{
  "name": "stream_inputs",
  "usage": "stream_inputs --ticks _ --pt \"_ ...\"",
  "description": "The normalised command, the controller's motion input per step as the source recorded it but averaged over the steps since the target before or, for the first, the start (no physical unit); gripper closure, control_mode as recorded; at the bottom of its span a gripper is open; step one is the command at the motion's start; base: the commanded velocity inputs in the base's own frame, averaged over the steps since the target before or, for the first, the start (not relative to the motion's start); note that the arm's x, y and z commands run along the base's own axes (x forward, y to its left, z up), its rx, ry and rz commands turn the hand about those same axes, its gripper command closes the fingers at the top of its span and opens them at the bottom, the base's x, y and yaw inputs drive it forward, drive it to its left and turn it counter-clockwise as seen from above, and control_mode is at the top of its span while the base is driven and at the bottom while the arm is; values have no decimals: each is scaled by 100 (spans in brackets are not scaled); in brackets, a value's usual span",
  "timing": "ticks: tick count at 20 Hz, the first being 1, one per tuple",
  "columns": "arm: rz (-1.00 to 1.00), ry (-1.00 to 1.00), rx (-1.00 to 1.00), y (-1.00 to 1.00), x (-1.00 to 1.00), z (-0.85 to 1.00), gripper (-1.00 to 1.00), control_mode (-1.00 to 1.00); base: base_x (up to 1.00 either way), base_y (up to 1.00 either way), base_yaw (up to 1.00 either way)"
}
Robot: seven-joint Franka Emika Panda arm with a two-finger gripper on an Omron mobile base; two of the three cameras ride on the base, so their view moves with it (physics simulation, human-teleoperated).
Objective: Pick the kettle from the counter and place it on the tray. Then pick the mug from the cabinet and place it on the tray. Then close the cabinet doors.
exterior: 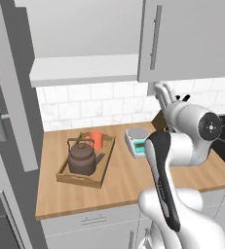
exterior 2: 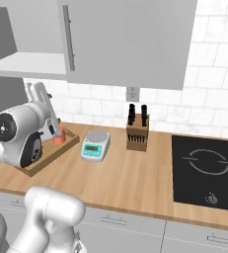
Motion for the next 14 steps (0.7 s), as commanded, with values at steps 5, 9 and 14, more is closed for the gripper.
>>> stream_inputs --ticks 5,9,14 --pt "-4 1 -5 2 0 -9 -100 -100 0 0 0" --pt "-15 7 -8 1 0 0 -100 -100 0 0 0" --pt "-14 12 -11 2 0 0 -100 -100 0 0 0"
